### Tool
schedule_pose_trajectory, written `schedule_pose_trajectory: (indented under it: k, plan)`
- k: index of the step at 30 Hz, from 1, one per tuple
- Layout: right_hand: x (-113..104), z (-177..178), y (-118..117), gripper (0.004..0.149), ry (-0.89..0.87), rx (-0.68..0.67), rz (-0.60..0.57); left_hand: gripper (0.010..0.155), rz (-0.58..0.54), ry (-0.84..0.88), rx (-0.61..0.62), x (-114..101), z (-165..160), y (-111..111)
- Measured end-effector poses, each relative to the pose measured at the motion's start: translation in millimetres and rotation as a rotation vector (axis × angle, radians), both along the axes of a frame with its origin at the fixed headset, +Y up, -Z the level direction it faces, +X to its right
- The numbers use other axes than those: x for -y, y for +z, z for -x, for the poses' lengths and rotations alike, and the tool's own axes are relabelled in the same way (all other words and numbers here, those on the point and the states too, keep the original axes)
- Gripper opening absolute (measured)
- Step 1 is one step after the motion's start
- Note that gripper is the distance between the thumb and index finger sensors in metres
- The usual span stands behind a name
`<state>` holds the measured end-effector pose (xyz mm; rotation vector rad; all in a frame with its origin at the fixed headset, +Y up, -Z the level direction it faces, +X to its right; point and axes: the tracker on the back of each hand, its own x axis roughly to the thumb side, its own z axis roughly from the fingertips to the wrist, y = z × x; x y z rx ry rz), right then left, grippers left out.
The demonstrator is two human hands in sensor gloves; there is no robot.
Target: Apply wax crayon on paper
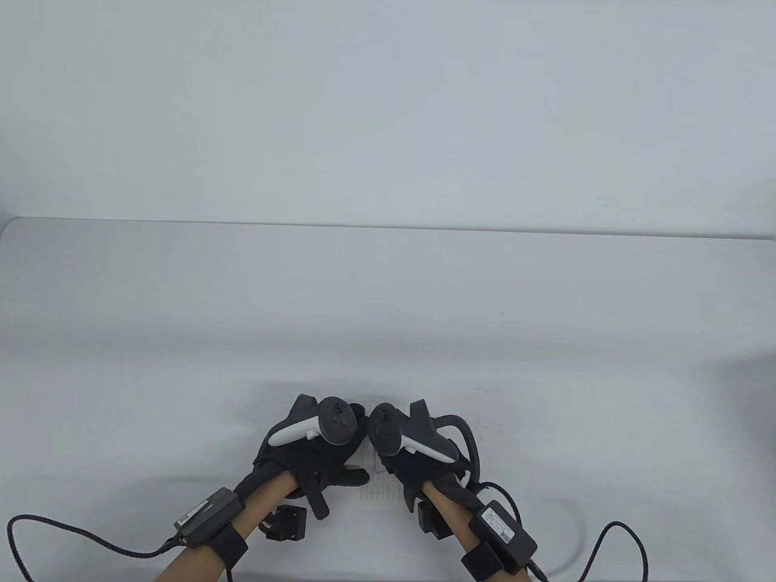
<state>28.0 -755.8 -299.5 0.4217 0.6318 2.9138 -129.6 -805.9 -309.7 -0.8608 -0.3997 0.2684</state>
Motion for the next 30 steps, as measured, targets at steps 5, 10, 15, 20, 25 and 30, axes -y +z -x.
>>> schedule_pose_trajectory:
  k: [5, 10, 15, 20, 25, 30]
  plan:
    - [1, -5, -4, 0.043, 0.191, 0.061, -0.29, 0.088, -0.001, -0.001, 0.0, 0, 0, 0]
    - [-2, 2, 3, 0.043, 0.021, -0.004, 0.017, 0.088, -0.001, 0.0, 0.0, 0, 0, 0]
    - [0, -4, -3, 0.043, 0.173, 0.081, -0.259, 0.088, -0.002, -0.001, 0.001, 0, 0, 0]
    - [-4, 7, 6, 0.044, 0.038, -0.049, 0.058, 0.088, 0.0, -0.001, 0.001, 0, 0, 0]
    - [-2, -7, -6, 0.043, 0.171, 0.099, -0.188, 0.088, -0.001, -0.001, 0.001, 0, 0, 0]
    - [-5, 6, 5, 0.044, 0.057, -0.089, 0.063, 0.088, -0.002, -0.003, 0.002, 0, 0, 0]
